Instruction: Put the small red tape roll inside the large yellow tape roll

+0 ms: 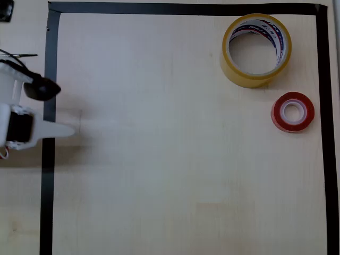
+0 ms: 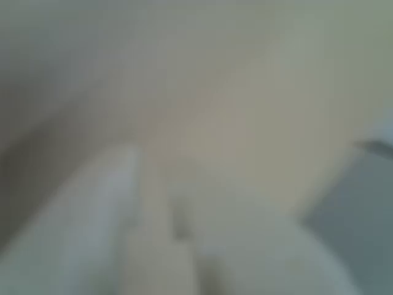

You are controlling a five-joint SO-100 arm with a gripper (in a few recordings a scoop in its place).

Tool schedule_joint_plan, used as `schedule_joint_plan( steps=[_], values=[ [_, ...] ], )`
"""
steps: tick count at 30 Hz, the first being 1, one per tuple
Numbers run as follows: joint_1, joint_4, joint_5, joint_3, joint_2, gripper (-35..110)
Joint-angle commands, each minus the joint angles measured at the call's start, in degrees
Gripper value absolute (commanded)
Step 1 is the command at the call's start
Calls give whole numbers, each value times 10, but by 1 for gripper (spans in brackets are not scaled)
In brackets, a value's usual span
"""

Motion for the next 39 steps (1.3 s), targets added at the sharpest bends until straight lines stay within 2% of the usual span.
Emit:
schedule_joint_plan(
  steps=[1,5,8,11,17,28,34,39],
  values=[
    [-56,-159,-5,-137,-91,0],
    [-48,-198,11,-354,-378,0],
    [-55,-295,8,-393,-469,0],
    [-55,-333,11,-446,-568,0],
    [-66,-504,17,-464,-716,0],
    [-38,-650,80,-692,-1025,0],
    [-23,-638,127,-890,-1155,0],
    [12,-446,178,-1263,-1313,0]
  ],
)
